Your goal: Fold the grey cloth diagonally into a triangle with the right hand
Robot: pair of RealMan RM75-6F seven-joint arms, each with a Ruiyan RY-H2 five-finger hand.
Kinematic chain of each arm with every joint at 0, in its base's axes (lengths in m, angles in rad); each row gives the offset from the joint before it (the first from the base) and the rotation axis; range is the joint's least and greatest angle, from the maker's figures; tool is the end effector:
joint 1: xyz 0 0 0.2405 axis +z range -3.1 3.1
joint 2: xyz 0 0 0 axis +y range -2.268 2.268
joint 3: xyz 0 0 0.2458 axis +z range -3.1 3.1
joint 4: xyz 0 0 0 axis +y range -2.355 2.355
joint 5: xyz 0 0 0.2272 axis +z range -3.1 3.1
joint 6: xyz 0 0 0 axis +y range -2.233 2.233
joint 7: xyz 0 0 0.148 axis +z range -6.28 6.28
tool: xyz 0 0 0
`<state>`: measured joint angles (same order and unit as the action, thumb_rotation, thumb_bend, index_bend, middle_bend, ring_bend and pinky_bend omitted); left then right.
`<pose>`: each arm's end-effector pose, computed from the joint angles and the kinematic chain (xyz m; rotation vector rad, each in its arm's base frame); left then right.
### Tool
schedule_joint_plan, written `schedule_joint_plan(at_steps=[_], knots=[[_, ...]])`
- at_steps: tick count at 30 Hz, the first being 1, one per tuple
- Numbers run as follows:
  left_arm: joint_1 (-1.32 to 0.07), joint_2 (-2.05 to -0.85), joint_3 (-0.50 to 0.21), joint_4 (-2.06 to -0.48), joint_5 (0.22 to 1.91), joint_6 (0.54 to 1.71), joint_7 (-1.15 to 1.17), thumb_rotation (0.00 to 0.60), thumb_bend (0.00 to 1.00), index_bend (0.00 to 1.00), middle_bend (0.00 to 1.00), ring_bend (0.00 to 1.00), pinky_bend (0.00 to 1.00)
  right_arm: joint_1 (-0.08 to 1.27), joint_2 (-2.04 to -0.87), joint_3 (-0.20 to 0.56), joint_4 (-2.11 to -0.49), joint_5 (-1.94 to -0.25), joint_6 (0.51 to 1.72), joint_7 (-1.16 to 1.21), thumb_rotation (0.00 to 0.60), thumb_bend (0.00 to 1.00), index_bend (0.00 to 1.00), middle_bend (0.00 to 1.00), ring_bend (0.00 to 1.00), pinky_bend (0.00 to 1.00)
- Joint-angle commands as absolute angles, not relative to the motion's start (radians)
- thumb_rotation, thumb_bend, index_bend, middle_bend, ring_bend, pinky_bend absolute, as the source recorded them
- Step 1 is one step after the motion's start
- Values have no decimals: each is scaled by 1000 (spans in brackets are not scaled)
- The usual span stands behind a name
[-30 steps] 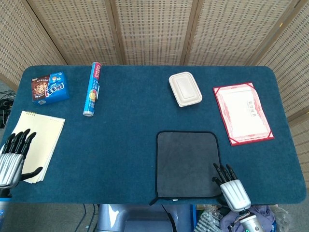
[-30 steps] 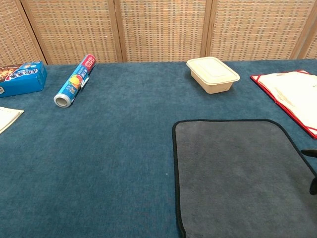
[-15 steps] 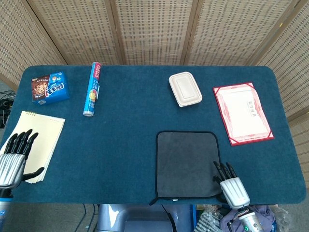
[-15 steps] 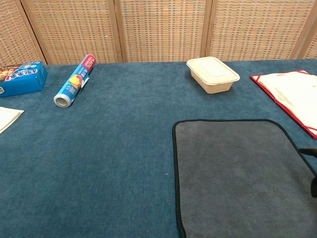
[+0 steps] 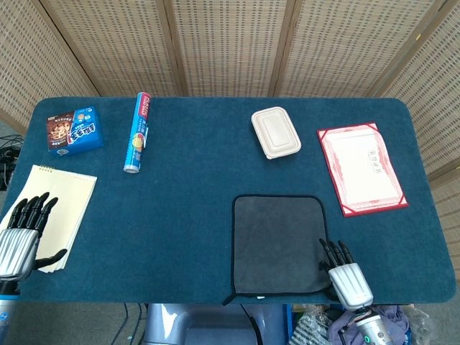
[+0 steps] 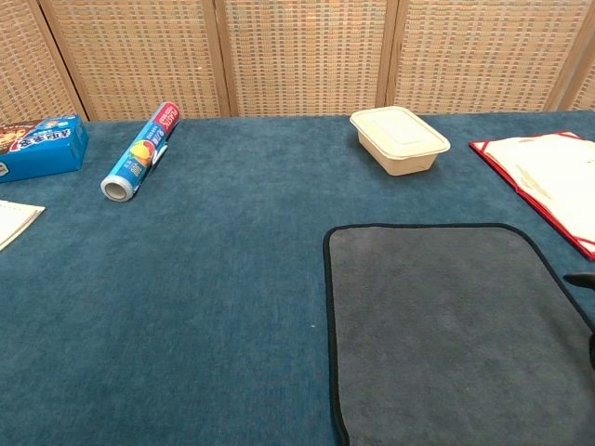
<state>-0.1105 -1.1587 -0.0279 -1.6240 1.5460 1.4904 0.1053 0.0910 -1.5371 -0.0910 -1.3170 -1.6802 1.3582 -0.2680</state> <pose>-0.2920 0.1874 0.1202 -1.4673 -0.8370 -0.9002 -0.2920 -0.1473 -0.0155 1.7852 -0.8405 0.7677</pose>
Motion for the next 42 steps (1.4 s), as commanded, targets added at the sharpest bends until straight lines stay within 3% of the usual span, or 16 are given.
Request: schedule_joint_plan(at_steps=[1,16,32,42], knots=[[-111,-1158,-28,-1624,1546,1490,103,600,117,0,0,0,0,93,-1539,-91,-1314,-1678,1356,-268,600,3,426,7,0,0],[-113,-1156,-27,-1627,1546,1488,99,600,116,0,0,0,0,97,-1555,-92,-1287,-1688,1382,-244,600,114,547,83,0,0],[-116,-1156,-29,-1626,1544,1485,90,600,116,0,0,0,0,103,-1577,-92,-1261,-1702,1404,-232,600,124,618,154,0,0],[-118,-1155,-29,-1629,1544,1484,85,600,116,0,0,0,0,107,-1588,-95,-1249,-1710,1416,-216,600,268,629,166,0,0]])
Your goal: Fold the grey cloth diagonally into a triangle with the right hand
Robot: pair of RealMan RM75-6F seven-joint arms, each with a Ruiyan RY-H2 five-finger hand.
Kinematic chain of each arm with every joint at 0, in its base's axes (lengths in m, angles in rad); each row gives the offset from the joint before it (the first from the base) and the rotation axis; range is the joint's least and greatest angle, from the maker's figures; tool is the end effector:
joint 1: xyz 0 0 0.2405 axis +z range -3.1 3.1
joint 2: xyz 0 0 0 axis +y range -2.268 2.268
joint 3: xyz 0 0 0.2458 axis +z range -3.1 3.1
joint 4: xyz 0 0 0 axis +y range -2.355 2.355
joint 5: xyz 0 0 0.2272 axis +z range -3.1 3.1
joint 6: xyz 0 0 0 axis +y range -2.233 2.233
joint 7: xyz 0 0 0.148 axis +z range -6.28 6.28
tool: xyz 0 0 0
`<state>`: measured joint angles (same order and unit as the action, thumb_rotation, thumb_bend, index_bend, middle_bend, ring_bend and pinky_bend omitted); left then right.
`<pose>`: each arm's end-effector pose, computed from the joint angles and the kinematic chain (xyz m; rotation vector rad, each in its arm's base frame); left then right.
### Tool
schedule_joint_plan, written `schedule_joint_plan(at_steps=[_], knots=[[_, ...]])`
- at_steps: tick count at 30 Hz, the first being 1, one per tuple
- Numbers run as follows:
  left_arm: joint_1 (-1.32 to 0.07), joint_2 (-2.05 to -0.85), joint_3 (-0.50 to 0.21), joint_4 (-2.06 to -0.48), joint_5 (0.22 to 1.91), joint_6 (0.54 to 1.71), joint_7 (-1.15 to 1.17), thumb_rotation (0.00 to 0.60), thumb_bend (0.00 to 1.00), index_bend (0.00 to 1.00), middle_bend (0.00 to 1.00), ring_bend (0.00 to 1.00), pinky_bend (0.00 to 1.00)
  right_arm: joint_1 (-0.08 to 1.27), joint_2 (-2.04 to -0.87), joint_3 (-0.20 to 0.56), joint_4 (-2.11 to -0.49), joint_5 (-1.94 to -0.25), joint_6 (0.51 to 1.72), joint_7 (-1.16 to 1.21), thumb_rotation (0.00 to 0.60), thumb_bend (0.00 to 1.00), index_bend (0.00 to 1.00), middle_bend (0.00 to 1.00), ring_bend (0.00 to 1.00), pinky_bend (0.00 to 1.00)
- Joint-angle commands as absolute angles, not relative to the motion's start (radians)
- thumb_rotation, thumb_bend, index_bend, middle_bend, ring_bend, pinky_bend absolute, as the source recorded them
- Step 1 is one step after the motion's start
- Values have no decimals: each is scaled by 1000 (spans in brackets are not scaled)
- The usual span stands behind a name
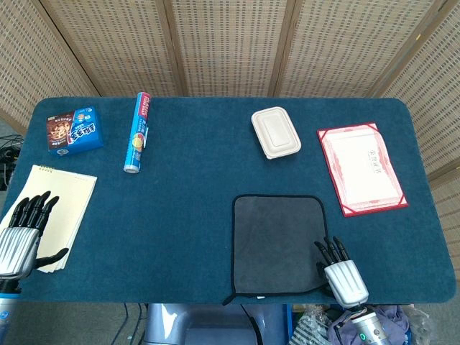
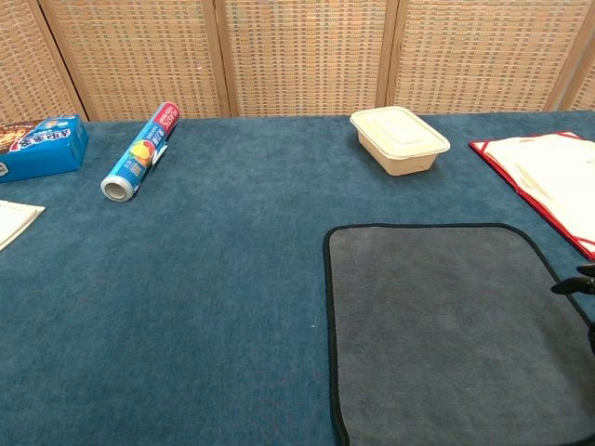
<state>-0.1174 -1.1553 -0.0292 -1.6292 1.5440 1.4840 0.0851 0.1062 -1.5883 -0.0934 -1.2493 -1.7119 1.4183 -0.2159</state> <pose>-0.2905 0.1897 0.1202 -1.4663 -0.8545 -0.9178 -0.2861 -0.1527 -0.0206 1.7675 -0.8090 0.8593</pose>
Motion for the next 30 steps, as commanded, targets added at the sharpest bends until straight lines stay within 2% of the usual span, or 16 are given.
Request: schedule_joint_plan(at_steps=[1,15,30], knots=[[-118,-1155,-29,-1629,1543,1483,85,600,117,0,0,0,0,107,-1588,-95,-1249,-1710,1415,-216,600,290,629,166,0,0],[-121,-1156,-27,-1632,1547,1479,83,600,116,0,0,0,0,110,-1584,-99,-1246,-1706,1411,-210,600,477,629,168,0,0],[-126,-1159,-26,-1631,1552,1476,87,600,117,0,0,0,0,117,-1580,-98,-1256,-1706,1406,-219,600,482,636,174,0,0]])
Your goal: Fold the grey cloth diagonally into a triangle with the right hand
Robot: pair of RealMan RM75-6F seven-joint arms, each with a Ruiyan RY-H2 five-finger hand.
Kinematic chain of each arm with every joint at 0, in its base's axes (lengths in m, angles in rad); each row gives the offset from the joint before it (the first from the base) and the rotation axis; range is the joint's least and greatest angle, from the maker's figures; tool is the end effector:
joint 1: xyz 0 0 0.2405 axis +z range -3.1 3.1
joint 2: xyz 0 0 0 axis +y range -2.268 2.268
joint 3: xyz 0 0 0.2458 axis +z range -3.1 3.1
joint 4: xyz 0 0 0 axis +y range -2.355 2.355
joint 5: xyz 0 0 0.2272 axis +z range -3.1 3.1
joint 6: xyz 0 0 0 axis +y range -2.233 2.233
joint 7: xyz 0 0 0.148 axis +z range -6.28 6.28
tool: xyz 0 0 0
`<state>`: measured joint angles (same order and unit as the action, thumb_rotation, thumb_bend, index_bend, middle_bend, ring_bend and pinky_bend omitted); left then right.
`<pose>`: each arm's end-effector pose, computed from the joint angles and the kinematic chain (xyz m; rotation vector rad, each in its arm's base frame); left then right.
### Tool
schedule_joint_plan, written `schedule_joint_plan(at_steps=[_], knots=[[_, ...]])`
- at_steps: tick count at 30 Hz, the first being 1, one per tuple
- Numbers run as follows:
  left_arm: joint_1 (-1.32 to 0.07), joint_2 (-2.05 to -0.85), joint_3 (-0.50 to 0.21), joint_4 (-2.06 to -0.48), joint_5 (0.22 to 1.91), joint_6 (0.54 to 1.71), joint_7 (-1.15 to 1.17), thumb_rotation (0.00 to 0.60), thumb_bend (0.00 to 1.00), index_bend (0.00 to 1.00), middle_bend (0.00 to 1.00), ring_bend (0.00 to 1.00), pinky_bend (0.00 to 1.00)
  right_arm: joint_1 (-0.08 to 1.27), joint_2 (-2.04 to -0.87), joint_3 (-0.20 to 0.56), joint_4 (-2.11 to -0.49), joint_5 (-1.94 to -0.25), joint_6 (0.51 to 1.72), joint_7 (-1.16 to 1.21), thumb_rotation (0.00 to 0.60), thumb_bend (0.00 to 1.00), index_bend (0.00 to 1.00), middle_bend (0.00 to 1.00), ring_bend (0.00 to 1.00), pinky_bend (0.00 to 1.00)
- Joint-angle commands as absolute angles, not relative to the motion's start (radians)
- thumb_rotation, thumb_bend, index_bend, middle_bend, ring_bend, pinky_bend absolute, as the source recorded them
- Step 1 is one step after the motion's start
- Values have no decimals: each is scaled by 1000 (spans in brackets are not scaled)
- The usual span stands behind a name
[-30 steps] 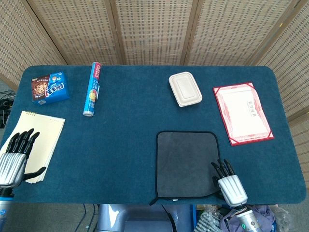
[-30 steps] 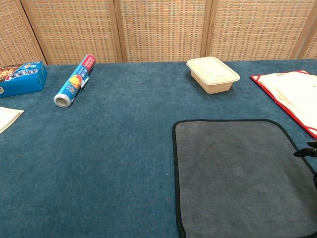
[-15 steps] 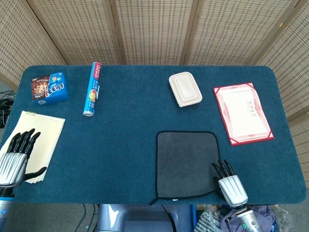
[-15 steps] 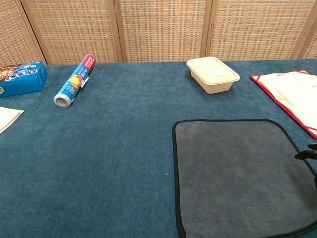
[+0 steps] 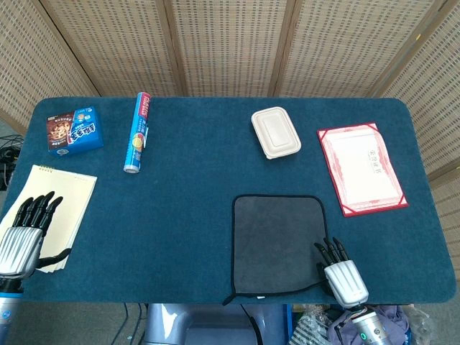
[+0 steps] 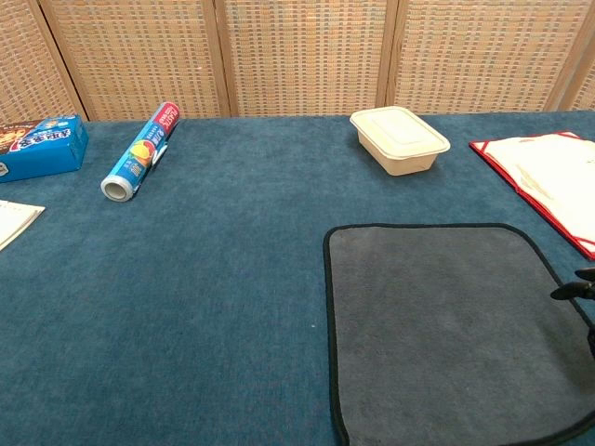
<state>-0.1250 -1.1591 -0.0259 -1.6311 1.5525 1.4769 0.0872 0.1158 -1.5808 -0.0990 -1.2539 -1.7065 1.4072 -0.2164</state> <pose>-0.2877 0.1909 0.1170 -1.4834 -0.8555 -0.9242 -0.2869 -0.1539 -0.0206 1.7823 -0.8109 0.8494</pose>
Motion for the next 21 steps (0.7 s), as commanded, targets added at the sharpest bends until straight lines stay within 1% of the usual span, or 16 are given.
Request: schedule_joint_plan(at_steps=[1,14,21], knots=[[-126,-1160,-27,-1631,1551,1475,87,600,117,0,0,0,0,118,-1579,-97,-1258,-1705,1405,-222,600,482,636,174,0,0],[-126,-1158,-25,-1635,1559,1482,85,600,117,0,0,0,0,152,-1569,-71,-1322,-1722,1400,-273,600,481,643,173,0,0],[-124,-1163,-24,-1614,1558,1483,70,600,117,0,0,0,0,210,-1572,-22,-1379,-1707,1345,-327,600,482,653,174,0,0]])
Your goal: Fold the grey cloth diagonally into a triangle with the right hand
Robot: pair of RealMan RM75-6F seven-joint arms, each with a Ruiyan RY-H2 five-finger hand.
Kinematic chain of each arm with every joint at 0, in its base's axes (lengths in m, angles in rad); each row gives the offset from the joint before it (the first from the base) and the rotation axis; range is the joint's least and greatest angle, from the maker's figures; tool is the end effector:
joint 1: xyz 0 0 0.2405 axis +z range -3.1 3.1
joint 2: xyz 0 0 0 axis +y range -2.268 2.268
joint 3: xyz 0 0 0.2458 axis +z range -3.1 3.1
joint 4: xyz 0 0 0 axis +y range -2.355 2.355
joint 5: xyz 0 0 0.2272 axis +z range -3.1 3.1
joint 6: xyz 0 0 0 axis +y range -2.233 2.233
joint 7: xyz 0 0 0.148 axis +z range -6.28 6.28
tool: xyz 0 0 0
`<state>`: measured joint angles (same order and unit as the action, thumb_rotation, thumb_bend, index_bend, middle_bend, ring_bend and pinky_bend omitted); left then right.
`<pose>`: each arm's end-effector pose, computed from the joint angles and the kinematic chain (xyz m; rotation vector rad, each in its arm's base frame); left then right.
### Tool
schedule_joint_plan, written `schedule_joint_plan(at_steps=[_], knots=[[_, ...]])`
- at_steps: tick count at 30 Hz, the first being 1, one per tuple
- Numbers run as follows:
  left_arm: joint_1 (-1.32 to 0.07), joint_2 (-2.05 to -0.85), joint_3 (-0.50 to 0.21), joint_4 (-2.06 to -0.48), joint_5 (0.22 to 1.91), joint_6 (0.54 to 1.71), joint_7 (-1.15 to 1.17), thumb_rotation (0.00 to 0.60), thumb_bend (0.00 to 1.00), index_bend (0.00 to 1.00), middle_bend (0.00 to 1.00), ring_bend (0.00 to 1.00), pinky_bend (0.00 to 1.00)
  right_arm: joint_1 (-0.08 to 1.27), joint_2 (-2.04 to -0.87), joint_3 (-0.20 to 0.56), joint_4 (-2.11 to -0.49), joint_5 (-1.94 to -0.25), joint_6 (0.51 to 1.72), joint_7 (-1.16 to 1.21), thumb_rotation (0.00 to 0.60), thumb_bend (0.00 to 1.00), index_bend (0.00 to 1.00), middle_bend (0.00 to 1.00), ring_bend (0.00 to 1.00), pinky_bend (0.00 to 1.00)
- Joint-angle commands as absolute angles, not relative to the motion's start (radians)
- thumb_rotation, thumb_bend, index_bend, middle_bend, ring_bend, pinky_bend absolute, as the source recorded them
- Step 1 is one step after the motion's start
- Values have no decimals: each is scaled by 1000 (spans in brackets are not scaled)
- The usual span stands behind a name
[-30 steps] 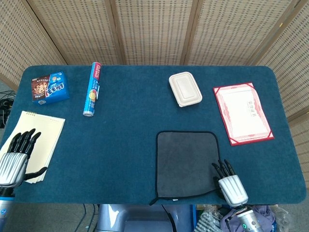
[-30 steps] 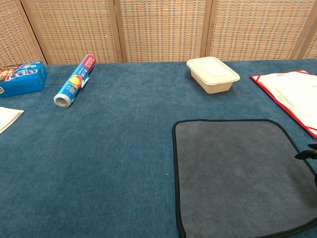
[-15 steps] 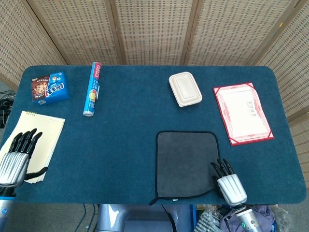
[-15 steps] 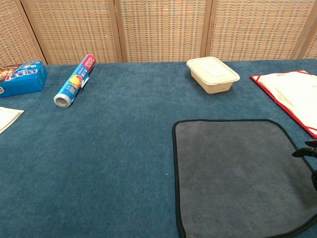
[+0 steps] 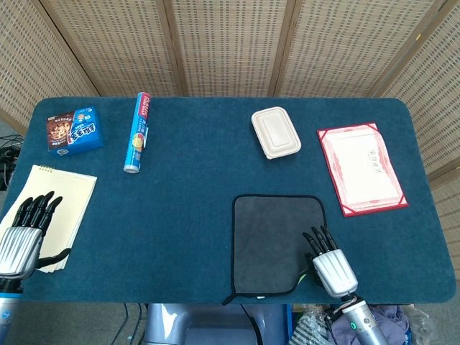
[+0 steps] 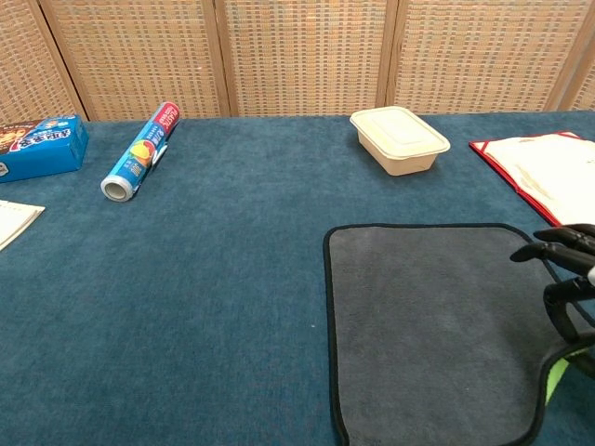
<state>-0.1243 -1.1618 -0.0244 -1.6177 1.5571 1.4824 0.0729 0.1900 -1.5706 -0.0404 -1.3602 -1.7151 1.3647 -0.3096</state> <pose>-0.2897 0.1906 0.1176 -1.4821 -0.8542 -0.9307 -0.2492 -0.1833 -0.0212 1.8082 -0.7247 0.9183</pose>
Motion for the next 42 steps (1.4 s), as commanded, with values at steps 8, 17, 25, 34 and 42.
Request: schedule_joint_plan(at_steps=[8,17,25,34,42], knots=[[-126,-1165,-23,-1610,1560,1481,69,600,117,0,0,0,0,287,-1589,53,-1433,-1665,1273,-393,600,481,659,174,0,0],[-129,-1167,-23,-1606,1552,1471,68,600,117,0,0,0,0,341,-1616,102,-1435,-1597,1209,-437,600,480,659,174,0,0],[-131,-1171,-21,-1605,1551,1464,74,600,117,0,0,0,0,388,-1640,140,-1421,-1551,1164,-461,600,481,661,174,0,0],[-135,-1175,-21,-1600,1545,1455,76,600,117,0,0,0,0,444,-1675,183,-1402,-1496,1128,-489,600,481,662,174,0,0],[-137,-1178,-19,-1599,1542,1449,79,600,117,0,0,0,0,478,-1701,196,-1378,-1457,1108,-501,600,481,662,174,0,0]])
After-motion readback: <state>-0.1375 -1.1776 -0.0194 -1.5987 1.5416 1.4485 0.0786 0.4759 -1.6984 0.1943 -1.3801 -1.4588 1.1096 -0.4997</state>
